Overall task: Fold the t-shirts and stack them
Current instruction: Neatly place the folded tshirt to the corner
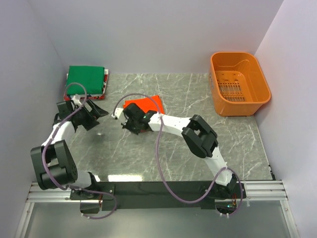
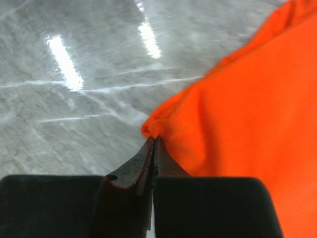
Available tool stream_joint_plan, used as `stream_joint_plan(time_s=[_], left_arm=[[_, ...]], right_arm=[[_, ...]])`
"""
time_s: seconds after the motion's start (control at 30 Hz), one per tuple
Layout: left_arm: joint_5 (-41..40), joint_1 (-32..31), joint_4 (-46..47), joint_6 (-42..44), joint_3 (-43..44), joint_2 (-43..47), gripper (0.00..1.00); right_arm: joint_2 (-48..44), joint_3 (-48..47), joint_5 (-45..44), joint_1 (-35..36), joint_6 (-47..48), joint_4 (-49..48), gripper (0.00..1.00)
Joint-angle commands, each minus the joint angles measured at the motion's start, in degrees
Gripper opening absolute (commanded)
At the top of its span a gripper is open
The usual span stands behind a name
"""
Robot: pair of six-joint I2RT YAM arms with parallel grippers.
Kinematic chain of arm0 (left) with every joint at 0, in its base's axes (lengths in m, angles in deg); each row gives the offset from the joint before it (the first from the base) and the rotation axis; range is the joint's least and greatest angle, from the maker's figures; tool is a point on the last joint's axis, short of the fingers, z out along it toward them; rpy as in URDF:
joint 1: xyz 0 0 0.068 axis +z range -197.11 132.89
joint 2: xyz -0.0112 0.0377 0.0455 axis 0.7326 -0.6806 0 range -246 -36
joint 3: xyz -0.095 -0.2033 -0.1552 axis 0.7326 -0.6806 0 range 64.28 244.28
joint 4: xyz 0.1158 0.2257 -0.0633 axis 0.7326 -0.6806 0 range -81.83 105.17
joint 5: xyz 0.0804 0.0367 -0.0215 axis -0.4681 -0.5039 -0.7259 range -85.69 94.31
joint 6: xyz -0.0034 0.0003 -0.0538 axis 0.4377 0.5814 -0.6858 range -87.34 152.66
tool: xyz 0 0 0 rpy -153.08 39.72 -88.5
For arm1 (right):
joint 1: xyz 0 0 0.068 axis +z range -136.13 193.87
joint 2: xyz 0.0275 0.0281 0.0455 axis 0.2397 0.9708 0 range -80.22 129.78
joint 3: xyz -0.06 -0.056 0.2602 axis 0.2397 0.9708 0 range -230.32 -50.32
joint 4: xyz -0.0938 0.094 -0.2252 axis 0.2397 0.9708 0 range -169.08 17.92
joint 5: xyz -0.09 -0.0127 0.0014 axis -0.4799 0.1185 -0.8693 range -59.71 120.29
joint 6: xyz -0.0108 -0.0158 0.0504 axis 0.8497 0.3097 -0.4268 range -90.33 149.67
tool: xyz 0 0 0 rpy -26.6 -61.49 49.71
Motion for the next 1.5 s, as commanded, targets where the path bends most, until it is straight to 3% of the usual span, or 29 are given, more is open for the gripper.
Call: stream_joint_plan(time_s=[0.0, 0.4, 0.67, 0.8, 1.47], left_arm=[[2.07, -3.37, 6.4, -7.4, -1.98, -2.71, 0.99], [-8.38, -17.35, 18.97, -26.3, 1.43, -15.71, 0.99], [-11.9, -21.23, 21.0, -31.68, 8.55, -25.91, 0.98], [-12.34, -22.28, 22.06, -33.35, 12.06, -29.61, 0.85], [-15.07, -24.57, 22.59, -32.13, 22.35, -38.92, 0.58]], right_arm=[[-6.13, -3.01, 6.23, -3.6, -3.93, 0.07, 0.0], [-7.28, -5.11, 11.6, -6.07, -8.59, -1.07, 0.0], [-5.52, -8.8, 11.17, -6.16, -12.98, -1.51, 0.0], [-4.9, -9.68, 9.06, -6.16, -15.18, -2.3, 0.0], [-3.67, -11.71, 9.06, -6.25, -17.55, -2.21, 0.0]])
